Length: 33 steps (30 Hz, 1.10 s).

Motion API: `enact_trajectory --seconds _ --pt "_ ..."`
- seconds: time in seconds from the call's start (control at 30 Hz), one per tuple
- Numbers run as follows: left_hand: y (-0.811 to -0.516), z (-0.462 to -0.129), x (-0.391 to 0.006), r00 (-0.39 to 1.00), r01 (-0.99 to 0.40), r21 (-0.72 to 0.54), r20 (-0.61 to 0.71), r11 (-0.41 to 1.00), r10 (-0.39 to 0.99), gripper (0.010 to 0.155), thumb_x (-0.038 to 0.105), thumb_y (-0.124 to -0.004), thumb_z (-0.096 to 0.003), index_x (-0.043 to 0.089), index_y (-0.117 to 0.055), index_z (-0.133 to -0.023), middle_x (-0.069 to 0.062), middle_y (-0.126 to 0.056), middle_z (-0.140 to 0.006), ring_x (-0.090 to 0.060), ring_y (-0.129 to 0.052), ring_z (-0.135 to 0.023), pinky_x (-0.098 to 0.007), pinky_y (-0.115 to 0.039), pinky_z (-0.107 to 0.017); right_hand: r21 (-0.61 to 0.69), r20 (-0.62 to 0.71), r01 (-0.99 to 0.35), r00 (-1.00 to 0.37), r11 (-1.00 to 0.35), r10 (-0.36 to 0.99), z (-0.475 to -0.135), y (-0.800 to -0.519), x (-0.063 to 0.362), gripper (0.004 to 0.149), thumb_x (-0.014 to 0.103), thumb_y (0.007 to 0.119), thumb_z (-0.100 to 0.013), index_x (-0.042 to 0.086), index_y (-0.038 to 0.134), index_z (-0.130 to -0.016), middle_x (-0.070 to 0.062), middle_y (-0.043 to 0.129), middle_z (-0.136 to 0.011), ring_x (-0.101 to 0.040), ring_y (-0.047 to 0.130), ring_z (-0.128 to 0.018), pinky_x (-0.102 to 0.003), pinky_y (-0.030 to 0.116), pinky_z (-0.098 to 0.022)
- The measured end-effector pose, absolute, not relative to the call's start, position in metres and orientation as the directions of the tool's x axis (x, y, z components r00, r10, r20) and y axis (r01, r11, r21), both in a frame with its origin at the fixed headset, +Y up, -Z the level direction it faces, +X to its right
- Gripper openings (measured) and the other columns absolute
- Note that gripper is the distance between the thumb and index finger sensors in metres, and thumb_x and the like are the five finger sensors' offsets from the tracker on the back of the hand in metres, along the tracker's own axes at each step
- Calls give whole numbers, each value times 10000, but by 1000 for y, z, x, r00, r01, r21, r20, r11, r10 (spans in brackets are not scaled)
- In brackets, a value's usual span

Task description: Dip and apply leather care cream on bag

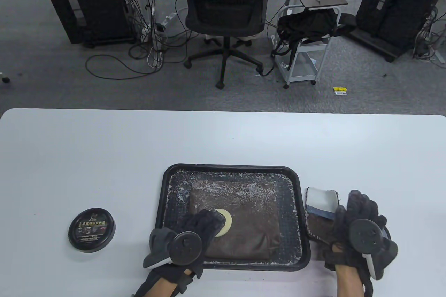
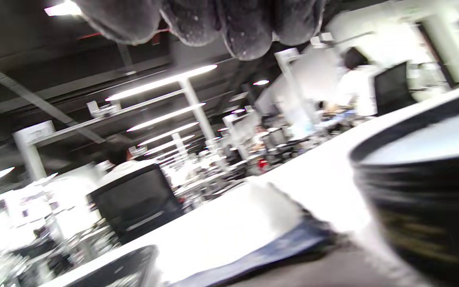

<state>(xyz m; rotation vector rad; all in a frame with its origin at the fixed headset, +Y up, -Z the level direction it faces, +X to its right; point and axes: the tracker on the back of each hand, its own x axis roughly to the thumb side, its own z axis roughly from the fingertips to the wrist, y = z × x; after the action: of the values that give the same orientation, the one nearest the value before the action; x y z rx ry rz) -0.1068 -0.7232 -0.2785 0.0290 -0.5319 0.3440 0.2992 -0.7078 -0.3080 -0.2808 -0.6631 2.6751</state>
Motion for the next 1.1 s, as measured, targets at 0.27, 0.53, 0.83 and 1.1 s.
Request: enact_trajectory --seconds 0.27,0.53,0.83,1.1 --pt "-723 -278 -107 810 -316 -52 505 948 297 557 325 -667 -587 379 -478 -1108 61 -531 -1209 -239 -625 -1136 -551 -528 -826 -378 155 -74 -988 -923 15 -308 -697 212 481 396 818 -418 245 879 -870 -75 942 -894 -387 885 -884 -668 581 -679" --pt "-724 -278 -108 815 -311 -49 500 949 293 557 324 -668 -586 379 -479 -1107 60 -532 -1208 -241 -626 -1134 -552 -528 -825 -194 317 -35 -948 -980 -28 -301 -704 168 373 300 877 -365 270 981 -721 -30 1059 -739 -308 1029 -747 -666 622 -658" --pt "-730 -282 -105 823 -281 -69 496 957 277 557 325 -667 -586 380 -479 -1107 61 -531 -1208 -238 -627 -1135 -552 -528 -825 8 351 94 -933 -996 -85 -306 -728 151 375 306 916 -335 275 994 -700 -12 1078 -708 -286 1047 -726 -661 605 -666" --pt "-721 -291 -99 812 -278 -31 526 960 252 559 325 -665 -588 382 -472 -1109 65 -523 -1212 -240 -615 -1140 -555 -522 -828 82 317 85 -947 -993 -55 -314 -742 151 378 303 918 -327 278 972 -700 -8 1041 -715 -290 1014 -732 -608 660 -651"
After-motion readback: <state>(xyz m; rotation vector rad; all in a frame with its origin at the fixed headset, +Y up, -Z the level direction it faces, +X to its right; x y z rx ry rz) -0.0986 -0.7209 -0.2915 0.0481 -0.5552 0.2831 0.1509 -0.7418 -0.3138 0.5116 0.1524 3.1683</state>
